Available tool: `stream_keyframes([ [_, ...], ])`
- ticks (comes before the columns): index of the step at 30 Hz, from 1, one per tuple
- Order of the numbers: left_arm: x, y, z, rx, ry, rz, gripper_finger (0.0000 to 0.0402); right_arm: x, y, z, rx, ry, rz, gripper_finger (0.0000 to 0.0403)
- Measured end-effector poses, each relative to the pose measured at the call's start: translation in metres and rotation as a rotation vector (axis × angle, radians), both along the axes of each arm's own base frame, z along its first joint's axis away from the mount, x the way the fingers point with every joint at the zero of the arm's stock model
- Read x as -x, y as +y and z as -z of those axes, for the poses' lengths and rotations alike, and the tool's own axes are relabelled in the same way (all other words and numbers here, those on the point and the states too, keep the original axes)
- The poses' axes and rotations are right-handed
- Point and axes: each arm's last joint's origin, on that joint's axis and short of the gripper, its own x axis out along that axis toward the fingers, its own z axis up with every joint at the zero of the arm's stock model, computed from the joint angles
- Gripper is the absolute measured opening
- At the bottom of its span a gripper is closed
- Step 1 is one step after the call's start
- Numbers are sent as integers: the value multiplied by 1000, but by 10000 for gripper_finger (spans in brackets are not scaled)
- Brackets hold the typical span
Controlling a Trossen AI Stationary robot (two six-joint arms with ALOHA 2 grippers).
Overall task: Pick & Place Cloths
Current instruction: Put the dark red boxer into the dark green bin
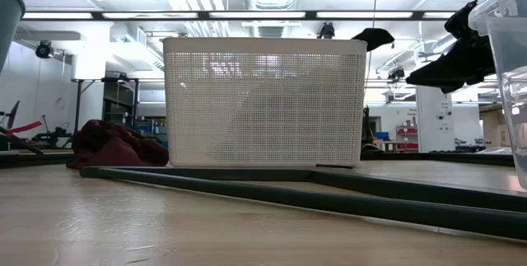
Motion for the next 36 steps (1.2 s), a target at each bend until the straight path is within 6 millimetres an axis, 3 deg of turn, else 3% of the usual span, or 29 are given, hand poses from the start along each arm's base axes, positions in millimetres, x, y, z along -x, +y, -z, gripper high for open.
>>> stream_keyframes([
  [15,7,19,-14,-24,-121,-50,192,0,0,0,-1,-1,0,81],
  [28,9,30,-19,-216,-303,-95,192,0,0,0,0,0,0,43],
  [36,7,34,-19,-381,-404,-114,193,0,0,0,0,0,0,44],
])
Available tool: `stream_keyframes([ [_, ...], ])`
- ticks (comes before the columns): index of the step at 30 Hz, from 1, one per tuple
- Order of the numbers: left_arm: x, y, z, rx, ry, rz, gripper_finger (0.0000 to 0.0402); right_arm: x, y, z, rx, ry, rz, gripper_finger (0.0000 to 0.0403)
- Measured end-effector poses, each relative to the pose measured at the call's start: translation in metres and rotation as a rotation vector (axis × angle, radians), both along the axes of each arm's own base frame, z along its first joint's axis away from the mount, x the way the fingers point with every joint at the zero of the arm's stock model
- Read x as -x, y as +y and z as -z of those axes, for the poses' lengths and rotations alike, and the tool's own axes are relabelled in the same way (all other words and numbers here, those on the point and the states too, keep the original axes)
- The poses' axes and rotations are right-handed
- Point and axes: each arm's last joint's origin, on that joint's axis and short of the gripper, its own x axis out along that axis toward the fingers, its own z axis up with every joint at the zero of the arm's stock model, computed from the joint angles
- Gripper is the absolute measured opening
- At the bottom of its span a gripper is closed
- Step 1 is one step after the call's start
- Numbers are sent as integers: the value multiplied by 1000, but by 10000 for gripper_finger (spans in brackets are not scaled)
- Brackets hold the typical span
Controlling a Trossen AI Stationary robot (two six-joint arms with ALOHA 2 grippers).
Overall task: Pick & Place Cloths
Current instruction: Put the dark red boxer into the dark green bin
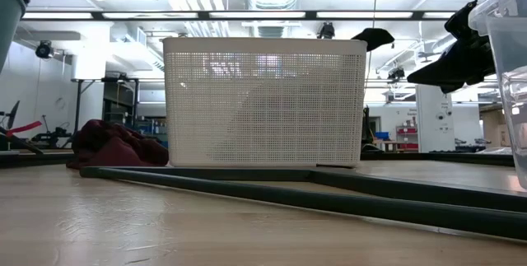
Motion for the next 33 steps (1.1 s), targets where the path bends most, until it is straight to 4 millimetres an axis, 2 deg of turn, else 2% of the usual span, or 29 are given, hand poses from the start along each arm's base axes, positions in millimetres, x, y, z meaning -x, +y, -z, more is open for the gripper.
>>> stream_keyframes([
  [10,-5,1,4,-286,-126,-171,193,0,0,0,0,1,0,76],
  [16,-8,5,18,-408,-134,-348,192,0,0,0,-1,0,0,96],
  [23,-7,13,46,-301,-52,-464,192,0,0,0,0,0,0,115],
  [33,-12,22,59,-288,1,-514,192,0,0,0,-1,0,0,145],
])
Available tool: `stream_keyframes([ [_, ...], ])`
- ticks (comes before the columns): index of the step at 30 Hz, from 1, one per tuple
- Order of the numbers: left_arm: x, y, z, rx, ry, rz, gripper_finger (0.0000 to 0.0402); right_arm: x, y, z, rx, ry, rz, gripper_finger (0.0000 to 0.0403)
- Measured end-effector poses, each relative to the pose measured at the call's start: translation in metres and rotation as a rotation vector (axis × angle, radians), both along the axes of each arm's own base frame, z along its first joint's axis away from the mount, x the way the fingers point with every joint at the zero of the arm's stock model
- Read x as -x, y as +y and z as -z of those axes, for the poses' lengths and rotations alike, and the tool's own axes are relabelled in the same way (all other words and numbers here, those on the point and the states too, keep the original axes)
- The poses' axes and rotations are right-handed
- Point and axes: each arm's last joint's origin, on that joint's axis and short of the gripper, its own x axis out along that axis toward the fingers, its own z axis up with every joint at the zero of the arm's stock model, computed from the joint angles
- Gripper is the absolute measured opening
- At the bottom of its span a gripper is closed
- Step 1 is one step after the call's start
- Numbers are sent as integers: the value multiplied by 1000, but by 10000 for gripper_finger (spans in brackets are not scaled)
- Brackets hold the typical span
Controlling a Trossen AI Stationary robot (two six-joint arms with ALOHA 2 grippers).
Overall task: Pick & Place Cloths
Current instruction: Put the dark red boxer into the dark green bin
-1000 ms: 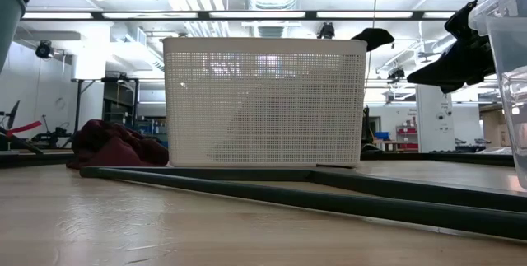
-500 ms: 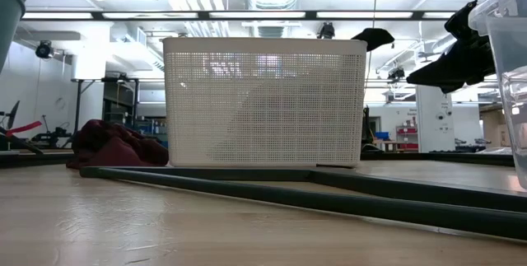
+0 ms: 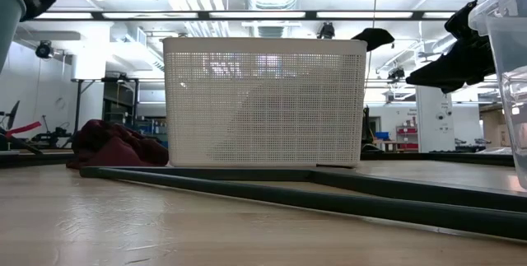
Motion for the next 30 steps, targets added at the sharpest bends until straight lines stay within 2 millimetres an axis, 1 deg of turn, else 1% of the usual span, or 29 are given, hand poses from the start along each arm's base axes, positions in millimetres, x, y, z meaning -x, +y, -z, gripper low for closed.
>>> stream_keyframes([
  [7,-6,5,-4,13,-4,-40,192,0,0,0,1,1,0,164],
  [16,-6,5,-2,3,10,-34,192,0,0,0,1,1,-1,187],
  [30,-6,5,-1,1,13,-33,191,0,0,0,0,0,0,206],
])
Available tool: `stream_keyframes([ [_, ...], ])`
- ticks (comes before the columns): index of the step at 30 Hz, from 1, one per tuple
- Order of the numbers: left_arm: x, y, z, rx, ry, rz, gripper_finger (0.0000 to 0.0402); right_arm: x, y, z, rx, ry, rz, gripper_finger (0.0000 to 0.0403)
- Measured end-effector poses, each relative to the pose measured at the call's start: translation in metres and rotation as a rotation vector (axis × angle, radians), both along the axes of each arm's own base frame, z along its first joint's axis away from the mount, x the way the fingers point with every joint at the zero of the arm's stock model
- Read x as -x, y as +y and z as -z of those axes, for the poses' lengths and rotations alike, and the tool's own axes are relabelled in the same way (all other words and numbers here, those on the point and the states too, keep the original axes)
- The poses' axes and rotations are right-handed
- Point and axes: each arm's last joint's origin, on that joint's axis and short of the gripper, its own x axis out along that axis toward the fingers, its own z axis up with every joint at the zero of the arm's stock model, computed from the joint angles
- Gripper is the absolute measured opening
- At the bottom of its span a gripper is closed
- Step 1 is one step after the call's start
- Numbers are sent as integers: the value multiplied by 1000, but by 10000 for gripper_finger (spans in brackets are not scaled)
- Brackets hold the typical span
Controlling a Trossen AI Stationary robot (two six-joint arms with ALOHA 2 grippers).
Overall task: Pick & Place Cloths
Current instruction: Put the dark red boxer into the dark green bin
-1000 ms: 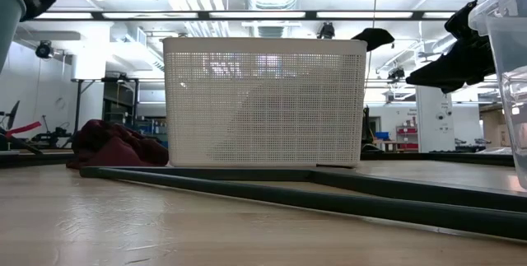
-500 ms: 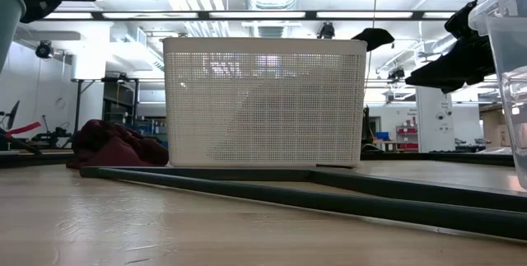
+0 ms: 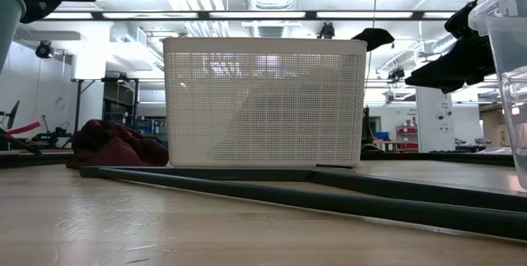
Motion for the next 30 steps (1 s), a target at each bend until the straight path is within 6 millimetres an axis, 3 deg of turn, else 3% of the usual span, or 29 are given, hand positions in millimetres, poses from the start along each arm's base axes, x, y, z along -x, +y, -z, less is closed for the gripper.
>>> stream_keyframes([
  [30,-1,0,-10,-45,7,41,190,0,0,0,1,0,0,131],
])
